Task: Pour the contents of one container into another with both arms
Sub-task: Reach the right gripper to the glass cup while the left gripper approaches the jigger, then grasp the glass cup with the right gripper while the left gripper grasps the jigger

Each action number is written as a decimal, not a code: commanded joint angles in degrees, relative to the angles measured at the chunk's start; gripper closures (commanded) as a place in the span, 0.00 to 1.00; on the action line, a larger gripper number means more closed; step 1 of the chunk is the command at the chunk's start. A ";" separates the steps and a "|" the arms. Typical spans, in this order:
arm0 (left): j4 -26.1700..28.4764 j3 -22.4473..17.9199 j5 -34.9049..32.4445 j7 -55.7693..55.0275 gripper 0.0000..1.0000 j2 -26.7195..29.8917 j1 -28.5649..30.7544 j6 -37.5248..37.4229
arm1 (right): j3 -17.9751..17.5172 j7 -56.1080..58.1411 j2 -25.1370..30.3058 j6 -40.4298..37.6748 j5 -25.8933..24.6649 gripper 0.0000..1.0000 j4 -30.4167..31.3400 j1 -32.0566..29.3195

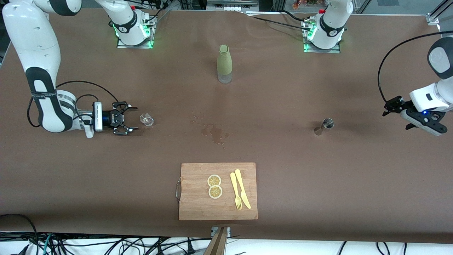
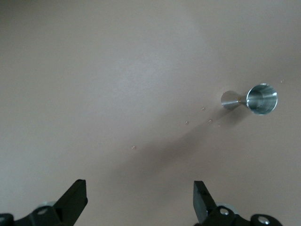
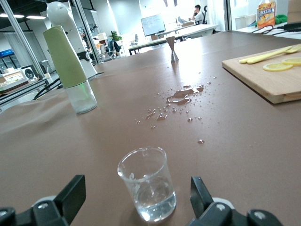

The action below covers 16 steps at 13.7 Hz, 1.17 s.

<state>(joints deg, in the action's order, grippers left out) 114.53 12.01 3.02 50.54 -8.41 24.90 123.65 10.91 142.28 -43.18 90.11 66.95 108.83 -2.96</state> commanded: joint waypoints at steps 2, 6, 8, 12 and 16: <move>0.25 0.04 8.54 17.00 0.00 -6.07 2.87 4.84 | -1.07 3.17 -3.22 0.06 2.39 0.01 -2.22 -0.11; 0.25 -1.63 21.29 40.36 0.00 -13.02 3.32 7.13 | -2.30 3.71 -4.46 0.59 3.54 0.02 -2.22 0.06; 0.25 -2.51 27.62 53.28 0.00 -15.40 3.23 7.40 | -2.39 3.88 -4.54 0.77 3.54 0.03 -2.30 0.68; 0.51 -2.51 38.16 77.81 0.00 -18.39 1.83 6.52 | -2.65 3.88 -5.33 1.12 3.81 0.09 -2.39 1.03; 1.04 -2.51 46.79 94.53 0.00 -21.20 -0.02 4.06 | -2.74 3.88 -5.95 0.94 3.81 0.20 -2.48 1.12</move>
<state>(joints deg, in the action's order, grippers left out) 115.60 9.91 46.02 137.12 -28.42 25.94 129.10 8.33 145.35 -48.10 91.14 69.55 107.14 -1.96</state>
